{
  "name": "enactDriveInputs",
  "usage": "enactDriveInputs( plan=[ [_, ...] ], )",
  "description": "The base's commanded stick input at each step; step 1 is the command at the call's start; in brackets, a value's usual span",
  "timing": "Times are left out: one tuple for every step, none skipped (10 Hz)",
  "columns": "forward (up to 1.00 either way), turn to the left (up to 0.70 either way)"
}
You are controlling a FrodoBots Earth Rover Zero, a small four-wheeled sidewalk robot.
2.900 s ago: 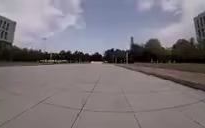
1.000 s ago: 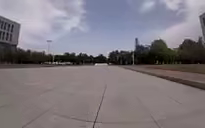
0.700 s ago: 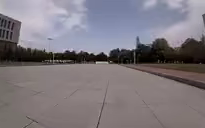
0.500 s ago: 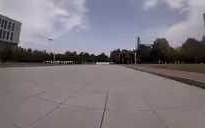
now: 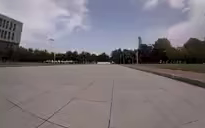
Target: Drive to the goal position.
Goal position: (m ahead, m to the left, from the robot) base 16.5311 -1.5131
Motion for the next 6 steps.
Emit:
enactDriveInputs(
  plan=[
    [1.00, 0.00],
    [1.00, 0.00],
    [1.00, 0.00],
    [1.00, 0.00],
    [1.00, 0.00],
    [1.00, 0.00]
  ],
)
